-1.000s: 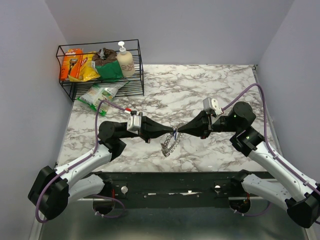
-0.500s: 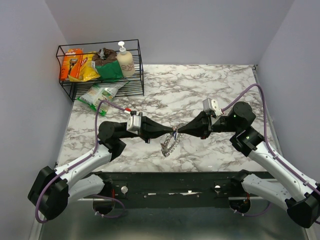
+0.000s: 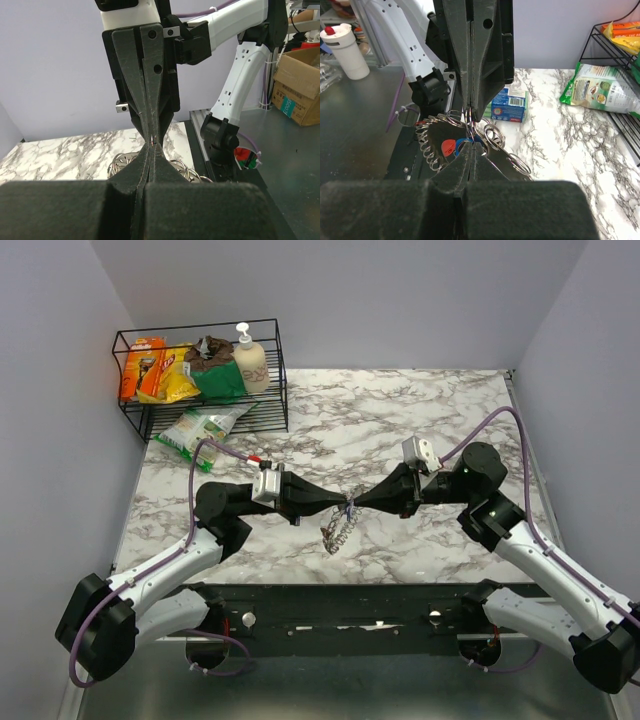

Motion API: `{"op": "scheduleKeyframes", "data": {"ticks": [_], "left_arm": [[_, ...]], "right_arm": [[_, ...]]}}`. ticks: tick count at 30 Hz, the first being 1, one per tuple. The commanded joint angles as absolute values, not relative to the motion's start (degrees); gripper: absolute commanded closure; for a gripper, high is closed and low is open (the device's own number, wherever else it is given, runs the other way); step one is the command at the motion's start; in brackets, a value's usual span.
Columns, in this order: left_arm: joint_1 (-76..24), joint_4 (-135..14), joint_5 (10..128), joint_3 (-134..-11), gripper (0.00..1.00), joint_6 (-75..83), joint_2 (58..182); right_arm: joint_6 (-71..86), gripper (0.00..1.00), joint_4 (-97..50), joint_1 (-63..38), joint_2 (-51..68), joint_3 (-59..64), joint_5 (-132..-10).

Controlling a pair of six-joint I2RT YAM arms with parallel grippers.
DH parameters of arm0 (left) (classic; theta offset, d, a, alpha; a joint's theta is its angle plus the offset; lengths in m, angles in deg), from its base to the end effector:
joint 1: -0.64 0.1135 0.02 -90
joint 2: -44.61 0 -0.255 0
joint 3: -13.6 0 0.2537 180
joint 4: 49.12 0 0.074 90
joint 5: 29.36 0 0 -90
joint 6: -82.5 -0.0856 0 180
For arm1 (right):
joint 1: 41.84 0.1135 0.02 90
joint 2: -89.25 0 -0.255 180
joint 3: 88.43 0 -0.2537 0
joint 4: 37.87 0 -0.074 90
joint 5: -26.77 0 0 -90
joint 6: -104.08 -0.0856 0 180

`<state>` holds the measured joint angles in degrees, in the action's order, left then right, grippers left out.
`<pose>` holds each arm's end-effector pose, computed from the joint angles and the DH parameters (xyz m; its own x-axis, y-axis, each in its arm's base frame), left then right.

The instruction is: Put the keys on the keyring

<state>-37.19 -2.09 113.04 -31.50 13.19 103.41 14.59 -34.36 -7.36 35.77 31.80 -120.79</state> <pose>0.1478 -0.2007 0.3409 0.0891 -0.3421 -0.9354 0.9925 -0.0480 0.1121 0.1571 0.1955 0.3520 0.0489 0.0278 -0.9984 -0.9982 -0.0348 -0.0498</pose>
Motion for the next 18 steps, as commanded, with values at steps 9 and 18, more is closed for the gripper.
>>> {"op": "scheduleKeyframes", "data": {"ticks": [9, 18], "left_arm": [[-36.8, 2.77, 113.9, -34.36, 1.0, 14.65, 103.05], [-36.89, 2.85, 114.25, -34.8, 1.0, 14.56, 103.58]], "right_arm": [[15.57, 0.99, -32.97, -7.48, 34.4, 32.01, -122.2], [14.96, 0.99, -33.67, -7.56, 32.82, 31.48, -123.17]]}}
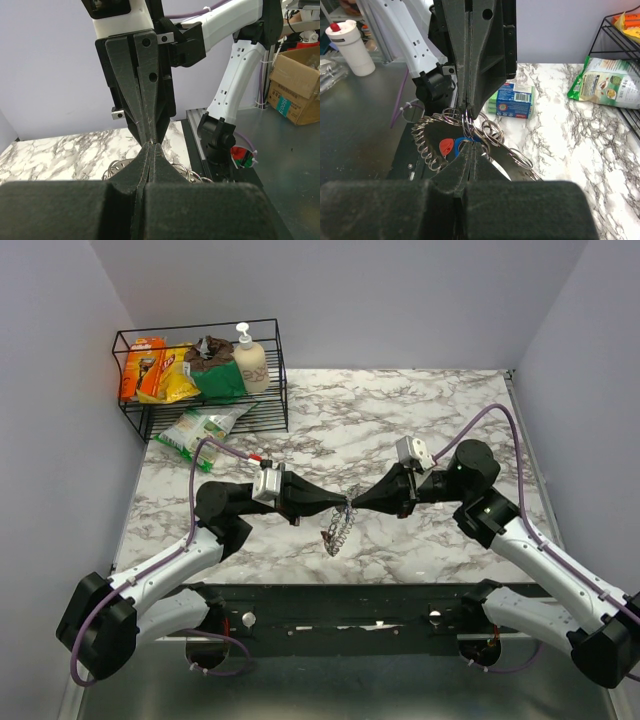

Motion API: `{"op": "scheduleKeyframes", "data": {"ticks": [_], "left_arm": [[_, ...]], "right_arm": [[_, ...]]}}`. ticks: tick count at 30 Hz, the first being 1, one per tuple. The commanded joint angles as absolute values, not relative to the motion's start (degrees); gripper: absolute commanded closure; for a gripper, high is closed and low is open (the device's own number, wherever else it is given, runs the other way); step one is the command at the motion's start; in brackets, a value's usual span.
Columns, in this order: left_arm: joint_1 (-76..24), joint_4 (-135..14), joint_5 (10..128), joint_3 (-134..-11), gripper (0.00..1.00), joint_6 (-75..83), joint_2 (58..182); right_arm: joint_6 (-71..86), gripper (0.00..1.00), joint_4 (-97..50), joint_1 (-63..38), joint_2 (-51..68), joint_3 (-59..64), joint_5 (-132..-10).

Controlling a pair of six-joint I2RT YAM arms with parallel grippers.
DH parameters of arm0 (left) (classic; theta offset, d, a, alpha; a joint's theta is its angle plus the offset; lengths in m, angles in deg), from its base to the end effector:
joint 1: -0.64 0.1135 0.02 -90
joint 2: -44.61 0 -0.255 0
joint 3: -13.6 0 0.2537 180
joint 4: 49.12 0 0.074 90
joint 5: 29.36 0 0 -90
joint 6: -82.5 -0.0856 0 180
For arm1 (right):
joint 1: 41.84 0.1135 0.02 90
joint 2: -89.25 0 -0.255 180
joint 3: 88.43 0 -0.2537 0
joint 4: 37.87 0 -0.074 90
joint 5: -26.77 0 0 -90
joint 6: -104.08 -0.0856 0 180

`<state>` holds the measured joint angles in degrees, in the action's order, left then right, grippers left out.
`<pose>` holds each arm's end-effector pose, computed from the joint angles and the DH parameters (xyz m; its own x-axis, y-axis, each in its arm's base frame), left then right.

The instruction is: Put the keys on the keyring

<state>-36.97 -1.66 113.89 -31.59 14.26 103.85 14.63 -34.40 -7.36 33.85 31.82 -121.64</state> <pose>0.1484 -0.2009 0.3400 0.0733 -0.3365 -0.9388 0.9929 -0.0635 0.1003 0.1623 0.1999 0.3445 0.0222 0.0092 -0.9997 -0.9985 -0.0503 -0.0227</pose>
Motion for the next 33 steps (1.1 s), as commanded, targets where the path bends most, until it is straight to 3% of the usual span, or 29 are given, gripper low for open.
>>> {"op": "scheduleKeyframes", "data": {"ticks": [1, 11, 24, 33], "left_arm": [[-36.89, 3.03, 114.25, -34.89, 1.0, 14.65, 103.76], [-36.89, 3.29, 114.95, -34.8, 1.0, 15.44, 104.64], [-36.8, 0.75, 113.72, -31.72, 1.0, 13.07, 103.14], [-36.8, 0.66, 113.9, -32.16, 1.0, 12.81, 103.41]], "right_arm": [[14.78, 0.99, -33.76, -7.48, 32.82, 31.48, -123.26], [14.25, 0.99, -35.87, -7.56, 33.17, 31.83, -122.03], [14.25, 0.51, -35.43, -7.48, 37.3, 33.94, -117.72], [7.84, 0.49, -43.42, -7.56, 40.21, 35.35, -116.05]]}}
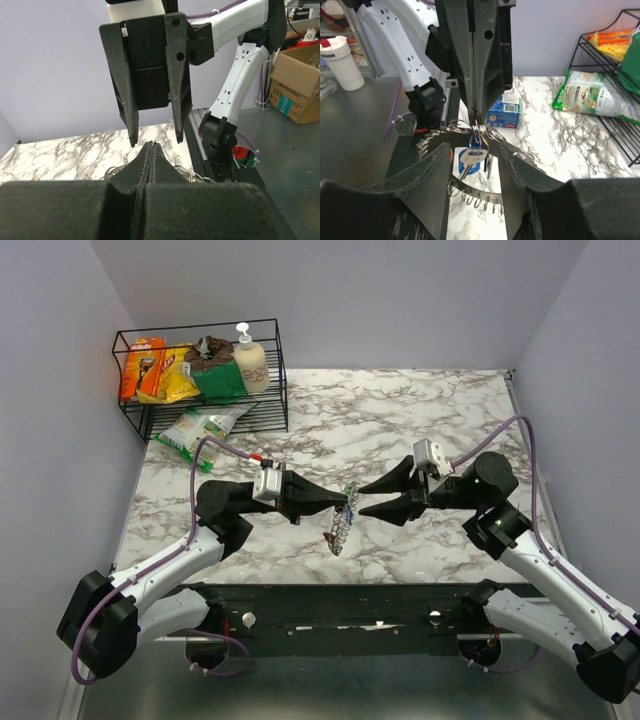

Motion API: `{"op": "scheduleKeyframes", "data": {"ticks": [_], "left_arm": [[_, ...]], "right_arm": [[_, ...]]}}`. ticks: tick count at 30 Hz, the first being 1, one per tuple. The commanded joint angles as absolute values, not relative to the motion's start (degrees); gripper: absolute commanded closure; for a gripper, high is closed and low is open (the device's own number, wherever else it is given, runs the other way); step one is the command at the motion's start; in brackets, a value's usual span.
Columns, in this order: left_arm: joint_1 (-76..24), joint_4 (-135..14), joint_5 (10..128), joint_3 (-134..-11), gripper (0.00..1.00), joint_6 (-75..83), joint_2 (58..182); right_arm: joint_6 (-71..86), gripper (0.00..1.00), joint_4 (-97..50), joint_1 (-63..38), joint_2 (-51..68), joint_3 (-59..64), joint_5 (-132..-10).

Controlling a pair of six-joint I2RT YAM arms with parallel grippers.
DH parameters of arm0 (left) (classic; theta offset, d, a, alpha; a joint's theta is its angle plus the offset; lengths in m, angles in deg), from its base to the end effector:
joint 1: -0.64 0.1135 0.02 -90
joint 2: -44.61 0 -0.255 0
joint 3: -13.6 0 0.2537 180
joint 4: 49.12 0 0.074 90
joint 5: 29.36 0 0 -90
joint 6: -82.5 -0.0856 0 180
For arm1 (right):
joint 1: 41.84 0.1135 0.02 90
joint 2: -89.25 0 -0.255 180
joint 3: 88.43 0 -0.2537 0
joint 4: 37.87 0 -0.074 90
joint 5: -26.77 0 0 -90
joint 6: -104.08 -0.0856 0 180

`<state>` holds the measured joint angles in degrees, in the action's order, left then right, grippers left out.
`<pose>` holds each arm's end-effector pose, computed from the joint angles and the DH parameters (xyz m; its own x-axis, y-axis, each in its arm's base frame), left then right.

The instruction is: Put the keys on the keyring

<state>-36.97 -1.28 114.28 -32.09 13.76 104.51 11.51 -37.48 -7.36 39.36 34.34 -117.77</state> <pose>0.1496 -0.2022 0.3409 0.0851 -0.3369 -0.9377 0.9913 -0.0662 0.1137 0.1502 0.1877 0.3559 0.0550 0.0694 -0.9961 -0.9984 0.0174 -0.0539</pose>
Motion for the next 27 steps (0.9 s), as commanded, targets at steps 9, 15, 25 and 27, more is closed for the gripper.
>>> {"op": "scheduleKeyframes", "data": {"ticks": [9, 15, 25, 27], "left_arm": [[-36.8, 2.5, 113.9, -32.34, 1.0, 13.77, 104.11], [-36.8, 2.77, 113.99, -32.69, 1.0, 13.77, 103.93], [-36.8, 5.3, 113.72, -32.25, 1.0, 15.09, 104.28], [-36.89, 6.63, 113.9, -32.08, 1.0, 16.23, 104.55]], "right_arm": [[2.21, 0.56, -51.16, -7.56, 36.43, 36.05, -117.9], [2.65, 0.57, -50.82, -7.56, 35.11, 35.7, -118.77], [2.3, 0.71, -52.22, -7.48, 33.96, 35.96, -120.0], [2.3, 0.77, -52.66, -7.48, 33.79, 35.96, -120.35]]}}
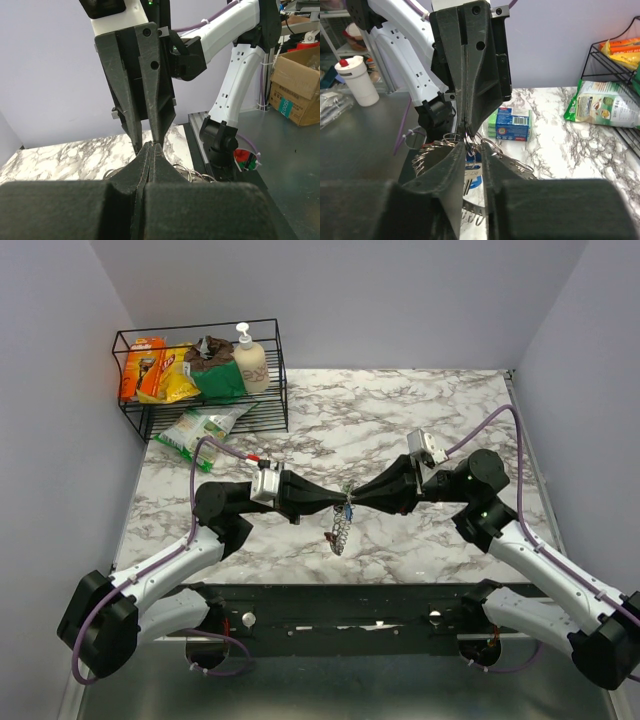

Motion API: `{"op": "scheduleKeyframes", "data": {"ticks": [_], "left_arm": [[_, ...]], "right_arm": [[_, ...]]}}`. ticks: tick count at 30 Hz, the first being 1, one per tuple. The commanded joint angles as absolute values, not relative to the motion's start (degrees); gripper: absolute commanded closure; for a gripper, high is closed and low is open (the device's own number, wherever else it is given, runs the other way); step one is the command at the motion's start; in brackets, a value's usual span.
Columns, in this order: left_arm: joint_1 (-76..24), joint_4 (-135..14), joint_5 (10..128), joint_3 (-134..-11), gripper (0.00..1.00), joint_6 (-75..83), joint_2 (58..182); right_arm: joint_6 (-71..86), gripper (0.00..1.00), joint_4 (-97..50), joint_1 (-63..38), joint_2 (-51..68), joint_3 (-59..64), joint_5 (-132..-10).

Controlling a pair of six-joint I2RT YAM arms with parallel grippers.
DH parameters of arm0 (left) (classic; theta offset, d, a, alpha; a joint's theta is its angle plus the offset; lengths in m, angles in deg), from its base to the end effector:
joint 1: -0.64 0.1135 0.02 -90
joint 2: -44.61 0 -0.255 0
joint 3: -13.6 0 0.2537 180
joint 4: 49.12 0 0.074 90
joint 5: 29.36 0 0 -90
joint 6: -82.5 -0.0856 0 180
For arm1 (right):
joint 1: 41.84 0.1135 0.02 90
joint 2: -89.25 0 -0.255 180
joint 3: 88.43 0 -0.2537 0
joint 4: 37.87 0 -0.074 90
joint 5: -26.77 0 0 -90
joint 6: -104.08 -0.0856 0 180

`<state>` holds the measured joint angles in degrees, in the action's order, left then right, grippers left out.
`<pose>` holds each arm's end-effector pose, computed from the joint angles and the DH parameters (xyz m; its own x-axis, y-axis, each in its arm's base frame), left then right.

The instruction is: Put the keys on the keyring

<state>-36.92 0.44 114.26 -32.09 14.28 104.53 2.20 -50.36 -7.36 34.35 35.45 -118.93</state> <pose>0.1482 -0.2009 0.3439 0.0983 -0.3532 -0.9303 0.9894 -0.0660 0.1296 0.1626 0.1974 0.3565 -0.0107 0.1334 -0.9910 -0.9998 -0.0177 0.0084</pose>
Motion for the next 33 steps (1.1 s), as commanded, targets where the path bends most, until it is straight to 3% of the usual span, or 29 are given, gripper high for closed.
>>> {"op": "scheduleKeyframes", "data": {"ticks": [1, 6, 18, 21, 22, 25, 28, 33], "left_arm": [[-36.8, 7.24, 113.9, -32.08, 1.0, 16.41, 104.81], [-36.8, 8.92, 113.9, -32.16, 1.0, 17.55, 105.51], [-36.8, -1.53, 114.25, -34.53, 1.0, 13.17, 103.23], [-36.8, -8.11, 115.48, -35.94, 0.86, 10.53, 102.0], [-36.89, -12.83, 115.92, -37.25, 0.75, 9.56, 101.65], [-36.8, -24.86, 117.15, -40.5, 0.59, 4.05, 100.25], [-36.89, -38.03, 116.45, -44.01, 0.48, -3.42, 98.84], [-36.89, -59.69, 113.55, -51.57, 0.43, -14.77, 99.18]], "right_arm": [[2.3, 0.8, -52.57, -7.56, 33.79, 35.96, -120.53], [2.39, 0.99, -52.66, -7.48, 33.61, 35.7, -121.41], [5.72, 0.99, -46.7, -7.48, 34.4, 33.51, -120.71], [8.45, 0.99, -42.4, -7.48, 34.58, 32.19, -119.13], [8.8, 0.99, -41.6, -7.48, 34.49, 31.23, -118.95], [10.64, 0.99, -37.38, -7.48, 33.88, 28.51, -118.95], [12.93, 0.99, -32.46, -7.48, 32.56, 26.39, -119.3], [17.5, 0.99, -24.38, -7.48, 30.19, 22.08, -119.3]]}}
